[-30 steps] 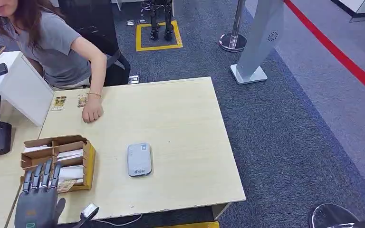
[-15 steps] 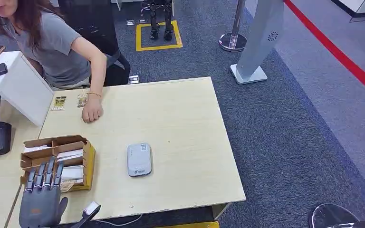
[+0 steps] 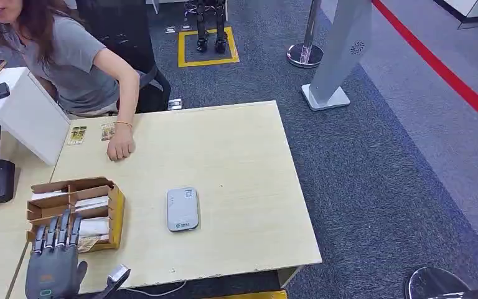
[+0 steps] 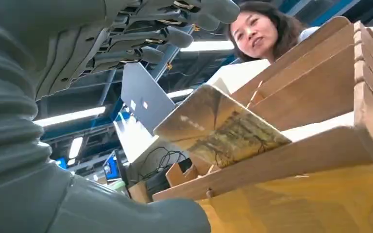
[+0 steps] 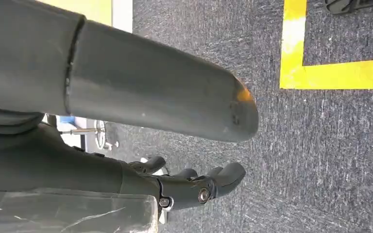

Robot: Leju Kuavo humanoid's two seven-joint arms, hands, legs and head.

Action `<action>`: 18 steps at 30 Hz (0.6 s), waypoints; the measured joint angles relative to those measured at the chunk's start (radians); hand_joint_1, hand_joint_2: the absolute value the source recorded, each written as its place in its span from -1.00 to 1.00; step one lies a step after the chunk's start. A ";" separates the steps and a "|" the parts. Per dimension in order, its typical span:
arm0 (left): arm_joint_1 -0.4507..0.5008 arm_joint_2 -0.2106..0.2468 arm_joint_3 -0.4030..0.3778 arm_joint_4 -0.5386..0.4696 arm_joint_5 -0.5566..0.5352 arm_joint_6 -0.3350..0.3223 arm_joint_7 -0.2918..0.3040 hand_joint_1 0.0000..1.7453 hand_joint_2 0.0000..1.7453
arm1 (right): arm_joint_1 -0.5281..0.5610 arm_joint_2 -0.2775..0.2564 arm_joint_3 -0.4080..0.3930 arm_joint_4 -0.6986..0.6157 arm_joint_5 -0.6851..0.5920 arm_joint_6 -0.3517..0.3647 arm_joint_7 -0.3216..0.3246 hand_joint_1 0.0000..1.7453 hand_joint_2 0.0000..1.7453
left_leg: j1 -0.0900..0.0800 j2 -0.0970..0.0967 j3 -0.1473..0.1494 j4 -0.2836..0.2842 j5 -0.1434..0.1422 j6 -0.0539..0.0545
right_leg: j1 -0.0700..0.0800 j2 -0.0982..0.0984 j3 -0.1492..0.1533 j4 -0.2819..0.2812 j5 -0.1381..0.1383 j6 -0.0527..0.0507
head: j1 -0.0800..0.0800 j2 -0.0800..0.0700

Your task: Pass the card to the sensor for recognition and then transmit it.

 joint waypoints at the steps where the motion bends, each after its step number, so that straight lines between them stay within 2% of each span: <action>1: 0.000 0.000 0.000 0.002 0.000 0.000 0.000 -1.00 1.00 | 0.000 0.000 0.000 0.000 0.000 0.000 0.000 -1.00 1.00 | 0.000 0.000 0.000 0.000 0.000 0.000 | 0.000 0.000 0.000 0.000 0.000 0.000 | 0.000 0.000; 18: -0.005 0.001 0.001 0.021 0.000 0.027 0.010 -1.00 1.00 | 0.000 0.000 0.000 0.000 0.009 0.001 0.000 -1.00 1.00 | 0.000 0.000 0.000 0.000 0.000 0.000 | 0.000 0.000 0.000 0.000 0.000 0.000 | 0.000 0.000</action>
